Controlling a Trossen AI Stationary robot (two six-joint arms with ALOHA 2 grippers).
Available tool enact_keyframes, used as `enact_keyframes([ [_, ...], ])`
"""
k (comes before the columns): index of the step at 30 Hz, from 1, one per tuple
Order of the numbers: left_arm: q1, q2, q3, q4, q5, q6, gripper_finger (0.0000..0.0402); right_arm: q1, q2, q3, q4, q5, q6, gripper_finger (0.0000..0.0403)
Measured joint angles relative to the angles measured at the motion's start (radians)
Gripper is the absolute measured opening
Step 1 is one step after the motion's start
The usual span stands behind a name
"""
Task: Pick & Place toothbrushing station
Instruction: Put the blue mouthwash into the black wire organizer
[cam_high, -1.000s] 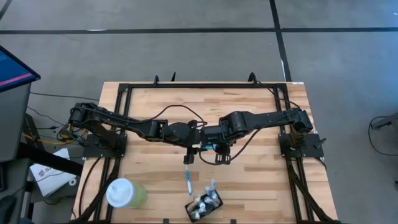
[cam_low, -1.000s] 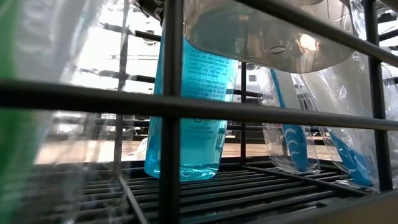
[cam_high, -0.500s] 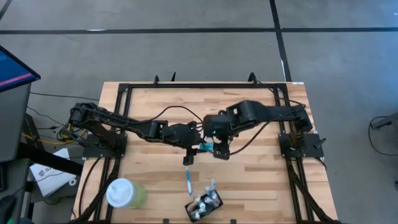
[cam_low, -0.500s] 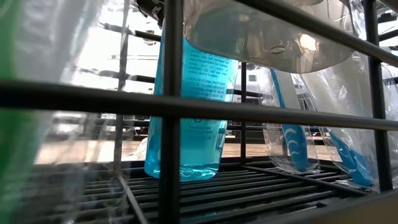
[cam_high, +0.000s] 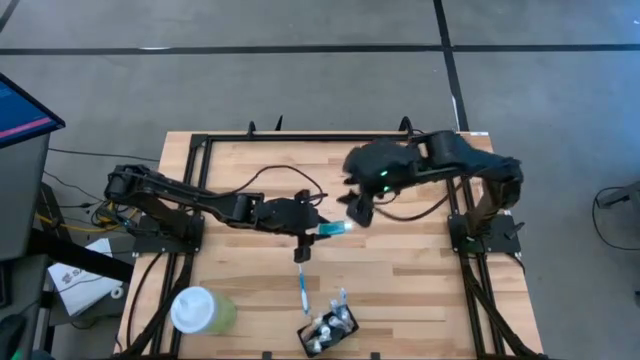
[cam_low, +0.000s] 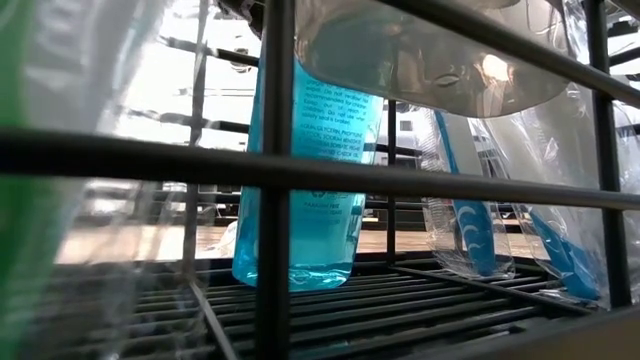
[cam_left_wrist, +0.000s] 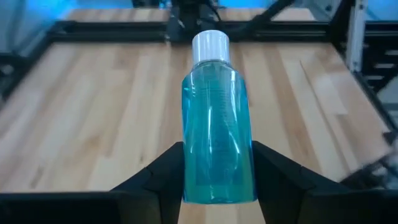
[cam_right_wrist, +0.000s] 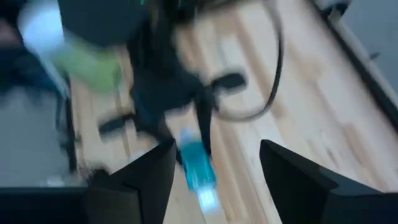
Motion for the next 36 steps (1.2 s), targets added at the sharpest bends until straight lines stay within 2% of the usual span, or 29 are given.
enact_keyframes([
  [8, -0.011, -0.061, 0.0, -0.026, -0.125, 0.037, 0.0153, -0.015, -0.117, -0.002, 0.071, 0.117, 0.133, 0.0212],
  [14, -0.038, -0.081, 0.0, -0.024, -0.232, 0.076, 0.0154, -0.016, -0.132, -0.003, 0.066, 0.178, 0.191, 0.0217],
  [25, -0.063, -0.085, 0.0, 0.042, -0.298, 0.039, 0.0152, 0.009, -0.128, -0.003, 0.101, 0.32, 0.185, 0.02],
  [36, -0.111, -0.158, 0.0, 0.086, -0.415, 0.044, 0.0151, 0.041, -0.135, -0.004, 0.219, 0.331, 0.166, 0.0196],
])
